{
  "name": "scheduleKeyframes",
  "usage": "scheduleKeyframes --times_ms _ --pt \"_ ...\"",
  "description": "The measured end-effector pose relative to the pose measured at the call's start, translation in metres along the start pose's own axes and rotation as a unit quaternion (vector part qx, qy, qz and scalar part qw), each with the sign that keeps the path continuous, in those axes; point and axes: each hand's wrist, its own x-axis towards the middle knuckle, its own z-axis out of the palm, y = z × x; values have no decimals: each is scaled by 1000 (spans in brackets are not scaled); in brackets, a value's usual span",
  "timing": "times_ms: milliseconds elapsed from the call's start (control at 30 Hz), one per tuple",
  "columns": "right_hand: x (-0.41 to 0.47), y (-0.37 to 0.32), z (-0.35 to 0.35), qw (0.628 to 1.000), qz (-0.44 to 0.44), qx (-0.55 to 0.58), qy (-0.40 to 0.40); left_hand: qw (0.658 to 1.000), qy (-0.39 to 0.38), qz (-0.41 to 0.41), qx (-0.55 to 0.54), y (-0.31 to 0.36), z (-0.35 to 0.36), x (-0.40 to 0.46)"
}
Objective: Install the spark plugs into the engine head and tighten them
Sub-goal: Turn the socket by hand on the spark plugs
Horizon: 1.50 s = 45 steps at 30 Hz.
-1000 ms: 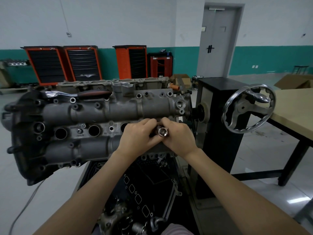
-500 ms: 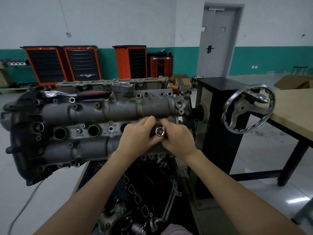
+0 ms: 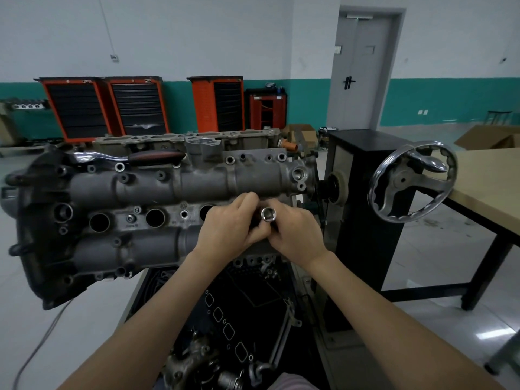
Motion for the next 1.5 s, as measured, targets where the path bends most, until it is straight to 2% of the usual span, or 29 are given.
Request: scheduleKeyframes --times_ms 233,600,800,1100,1267,1500 --pt "-1 0 1 1000 9 -15 13 999 27 16 9 -3 4 -2" --pt "-1 1 0 1000 -3 -2 -4 1000 11 1 2 -3 3 -2" --pt "0 0 1 999 15 -13 31 999 19 28 4 -4 1 -2" --pt "0 0 -1 1000 -7 2 6 1000 -2 1 -15 2 -2 0" --pt "0 1 0 1000 11 -11 21 1000 17 18 8 -3 2 -1" --pt "-2 0 1 1000 -6 2 22 999 29 21 -3 -4 3 -2"
